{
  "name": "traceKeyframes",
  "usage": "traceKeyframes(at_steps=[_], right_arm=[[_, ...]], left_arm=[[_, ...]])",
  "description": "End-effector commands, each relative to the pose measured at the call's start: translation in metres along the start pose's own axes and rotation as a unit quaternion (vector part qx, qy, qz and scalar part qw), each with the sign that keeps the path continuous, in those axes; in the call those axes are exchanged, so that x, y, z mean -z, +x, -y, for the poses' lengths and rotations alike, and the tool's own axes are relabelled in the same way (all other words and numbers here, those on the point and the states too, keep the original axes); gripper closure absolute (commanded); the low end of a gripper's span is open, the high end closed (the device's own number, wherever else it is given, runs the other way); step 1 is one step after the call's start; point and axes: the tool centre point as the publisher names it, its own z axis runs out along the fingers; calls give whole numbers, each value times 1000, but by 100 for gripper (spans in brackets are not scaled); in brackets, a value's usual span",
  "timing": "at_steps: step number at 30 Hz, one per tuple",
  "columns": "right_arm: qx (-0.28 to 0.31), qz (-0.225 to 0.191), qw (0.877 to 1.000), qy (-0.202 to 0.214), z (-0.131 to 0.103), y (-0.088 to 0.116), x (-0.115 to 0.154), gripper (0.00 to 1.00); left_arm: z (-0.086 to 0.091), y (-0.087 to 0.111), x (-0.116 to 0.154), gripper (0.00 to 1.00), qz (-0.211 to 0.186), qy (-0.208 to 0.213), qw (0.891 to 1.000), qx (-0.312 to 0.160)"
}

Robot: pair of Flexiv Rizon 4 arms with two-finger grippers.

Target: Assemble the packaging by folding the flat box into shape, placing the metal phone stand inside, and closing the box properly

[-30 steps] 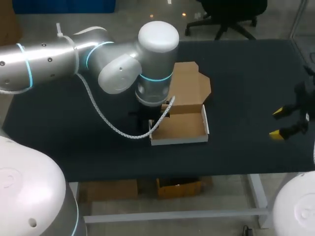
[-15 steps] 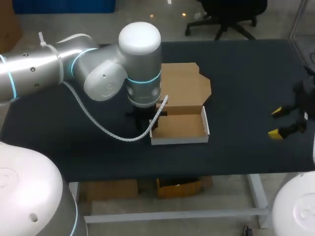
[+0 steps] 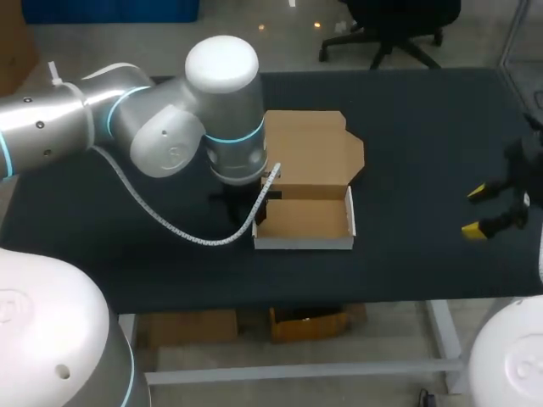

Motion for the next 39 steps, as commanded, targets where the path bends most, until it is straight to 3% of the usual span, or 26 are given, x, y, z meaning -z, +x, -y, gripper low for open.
traceKeyframes(at_steps=[1, 8, 11, 13, 14, 18, 29, 39], right_arm=[[0, -2, 1000, -1, 1, -1, 1, 0], [0, -1, 1000, 0, 1, -1, 1, 0], [0, -1, 1000, 0, 1, -1, 1, 0], [0, 0, 1000, 0, 0, -1, 2, 0], [0, 0, 1000, 0, 1, -1, 3, 0], [0, 2, 1000, 0, 1, 0, 5, 0], [-2, 8, 1000, -3, 1, 1, 9, 0], [-11, 20, 1000, -9, 2, 6, 18, 0]], left_arm=[[-4, -1, 2, 62, -2, 1, 1000, 0], [-11, -2, 10, 50, -26, 8, 1000, 1], [-13, -2, 17, 35, -42, 14, 999, 2], [-14, -3, 21, 17, -53, 18, 998, 1], [-15, -4, 24, 17, -56, 22, 998, 0], [-18, -7, 36, 0, -84, 39, 996, -7], [-33, -30, 84, 0, -189, 73, 978, -55], [-57, -57, 125, 0, -240, 91, 959, -123]])
